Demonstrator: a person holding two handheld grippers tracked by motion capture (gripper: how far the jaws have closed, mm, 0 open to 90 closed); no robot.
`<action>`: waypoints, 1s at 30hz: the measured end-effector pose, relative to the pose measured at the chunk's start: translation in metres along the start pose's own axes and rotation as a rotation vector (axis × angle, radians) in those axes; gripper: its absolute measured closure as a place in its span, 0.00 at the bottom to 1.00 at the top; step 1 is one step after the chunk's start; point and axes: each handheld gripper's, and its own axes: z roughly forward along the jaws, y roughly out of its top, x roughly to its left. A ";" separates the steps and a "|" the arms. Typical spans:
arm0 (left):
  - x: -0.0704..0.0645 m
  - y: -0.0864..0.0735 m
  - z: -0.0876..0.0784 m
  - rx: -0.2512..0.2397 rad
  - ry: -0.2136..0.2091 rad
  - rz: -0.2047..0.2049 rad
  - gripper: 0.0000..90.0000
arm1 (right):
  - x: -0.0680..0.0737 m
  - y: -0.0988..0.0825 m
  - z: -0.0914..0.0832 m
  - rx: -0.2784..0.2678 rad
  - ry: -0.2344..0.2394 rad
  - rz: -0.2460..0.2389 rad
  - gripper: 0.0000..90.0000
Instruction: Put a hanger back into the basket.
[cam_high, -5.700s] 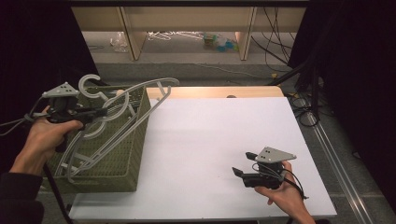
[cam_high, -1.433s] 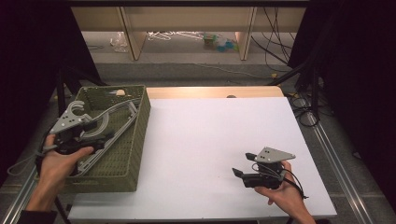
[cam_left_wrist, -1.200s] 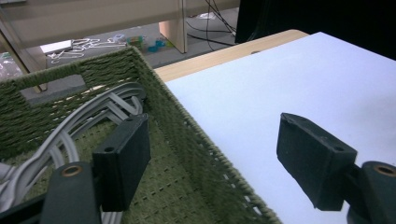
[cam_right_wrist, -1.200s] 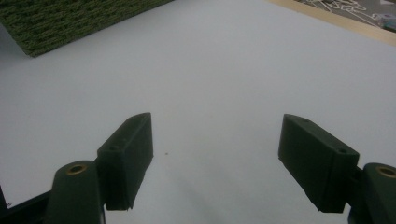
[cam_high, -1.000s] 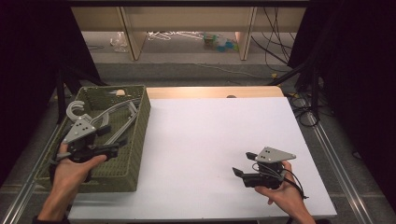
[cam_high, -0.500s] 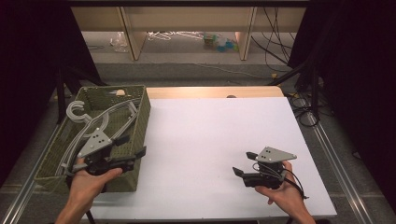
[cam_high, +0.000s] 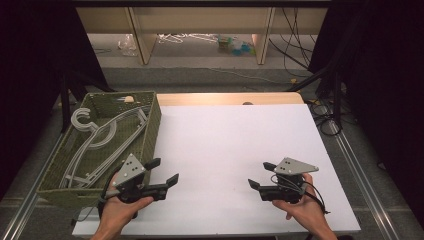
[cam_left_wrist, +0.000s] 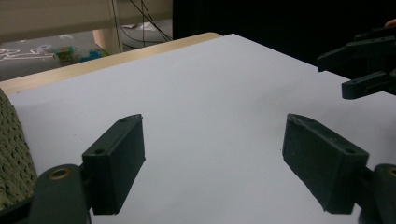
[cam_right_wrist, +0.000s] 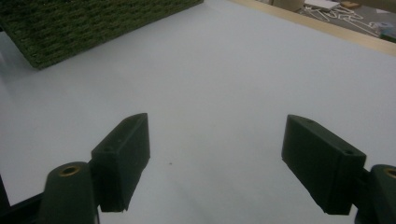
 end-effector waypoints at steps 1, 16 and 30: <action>-0.001 -0.003 0.000 -0.001 0.006 0.009 0.22 | 0.001 0.000 0.000 -0.009 0.004 0.004 0.26; -0.016 -0.033 0.007 0.020 -0.036 0.019 0.18 | 0.024 -0.017 -0.011 -0.055 0.056 0.048 0.20; -0.020 -0.033 0.009 0.018 -0.061 0.039 0.18 | 0.025 -0.019 -0.012 -0.062 0.072 0.046 0.20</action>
